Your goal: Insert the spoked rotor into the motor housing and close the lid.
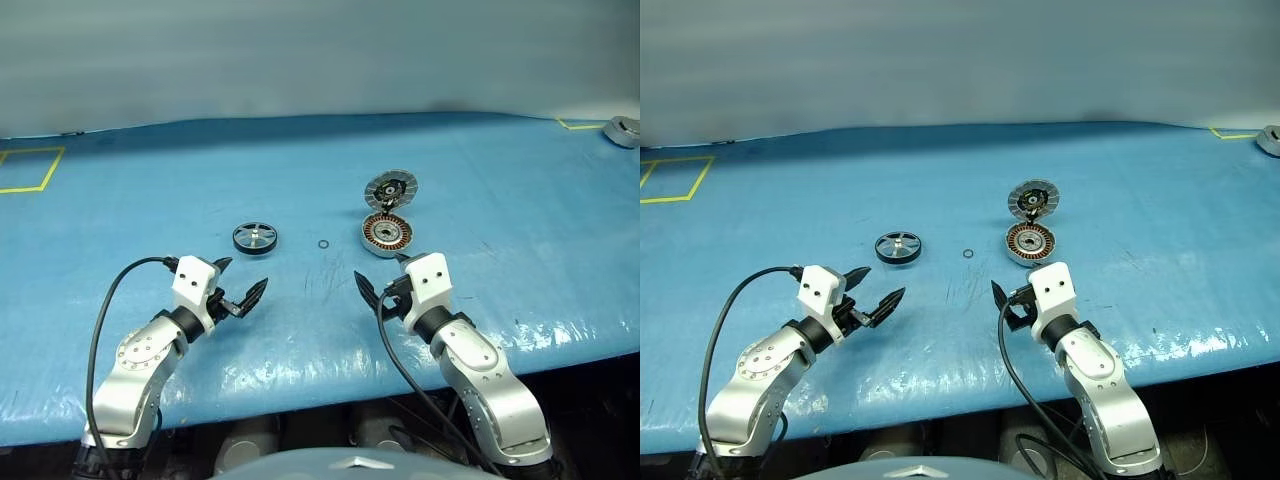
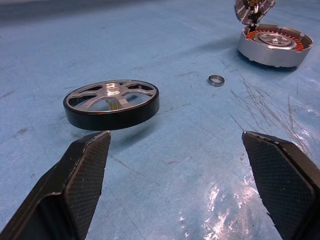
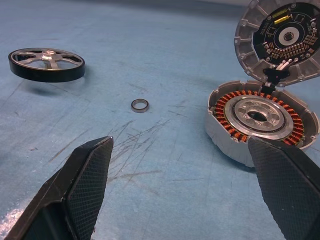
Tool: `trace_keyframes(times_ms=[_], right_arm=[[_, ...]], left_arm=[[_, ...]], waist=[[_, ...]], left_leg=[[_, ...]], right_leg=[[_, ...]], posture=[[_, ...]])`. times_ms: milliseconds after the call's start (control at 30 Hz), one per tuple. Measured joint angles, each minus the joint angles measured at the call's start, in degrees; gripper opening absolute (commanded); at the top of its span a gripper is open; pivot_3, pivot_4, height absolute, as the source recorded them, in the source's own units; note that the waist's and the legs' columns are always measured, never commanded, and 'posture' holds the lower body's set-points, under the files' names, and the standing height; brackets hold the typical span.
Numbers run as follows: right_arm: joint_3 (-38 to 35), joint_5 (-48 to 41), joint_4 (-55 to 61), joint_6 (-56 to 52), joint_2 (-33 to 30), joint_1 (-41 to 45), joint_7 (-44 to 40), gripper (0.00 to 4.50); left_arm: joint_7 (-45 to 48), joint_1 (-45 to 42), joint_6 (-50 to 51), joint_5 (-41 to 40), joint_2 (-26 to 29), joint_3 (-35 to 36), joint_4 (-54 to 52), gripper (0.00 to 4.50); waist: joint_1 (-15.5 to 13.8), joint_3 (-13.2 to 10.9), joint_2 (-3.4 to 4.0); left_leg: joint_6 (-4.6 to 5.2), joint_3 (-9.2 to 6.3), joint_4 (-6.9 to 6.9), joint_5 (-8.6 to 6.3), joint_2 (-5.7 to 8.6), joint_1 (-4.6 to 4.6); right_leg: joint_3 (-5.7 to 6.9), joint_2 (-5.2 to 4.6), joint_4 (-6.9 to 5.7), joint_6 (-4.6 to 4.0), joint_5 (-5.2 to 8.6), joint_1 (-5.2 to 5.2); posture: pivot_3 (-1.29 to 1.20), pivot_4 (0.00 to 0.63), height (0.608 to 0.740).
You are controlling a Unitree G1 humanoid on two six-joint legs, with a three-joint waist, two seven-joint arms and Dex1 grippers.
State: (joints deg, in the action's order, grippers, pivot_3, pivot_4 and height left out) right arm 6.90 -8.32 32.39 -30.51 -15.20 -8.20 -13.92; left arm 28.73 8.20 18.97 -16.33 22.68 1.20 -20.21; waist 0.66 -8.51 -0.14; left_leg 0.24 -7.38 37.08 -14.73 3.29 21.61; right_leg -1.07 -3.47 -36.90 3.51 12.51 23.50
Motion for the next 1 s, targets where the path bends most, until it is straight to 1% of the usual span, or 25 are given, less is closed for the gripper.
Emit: trace_keyframes(times_ms=[733, 1000], right_arm=[[0.8, 1.4, -0.4, 0.1, 0.1, 0.7, -0.3, 4.50], [1.2, 2.4, -0.6, -1.6, 0.4, 1.9, 1.2, 4.50]], left_arm=[[-0.6, 0.2, -0.9, 0.6, -0.1, 0.0, 0.1, 4.47], [-0.6, 0.2, -1.0, 0.7, -0.2, -0.2, 0.5, 4.47]], waist=[[0.0, 0.0, 0.00], [0.0, 0.0, 0.00]], left_leg=[[0.00, 0.00, 0.00, 0.00, 0.00, 0.00], [0.00, 0.00, 0.00, 0.00, 0.00, 0.00]], right_leg=[[0.00, 0.00, 0.00, 0.00, 0.00, 0.00], [0.00, 0.00, 0.00, 0.00, 0.00, 0.01]], posture=[[0.00, 0.150, 0.740], [0.00, 0.150, 0.740]])
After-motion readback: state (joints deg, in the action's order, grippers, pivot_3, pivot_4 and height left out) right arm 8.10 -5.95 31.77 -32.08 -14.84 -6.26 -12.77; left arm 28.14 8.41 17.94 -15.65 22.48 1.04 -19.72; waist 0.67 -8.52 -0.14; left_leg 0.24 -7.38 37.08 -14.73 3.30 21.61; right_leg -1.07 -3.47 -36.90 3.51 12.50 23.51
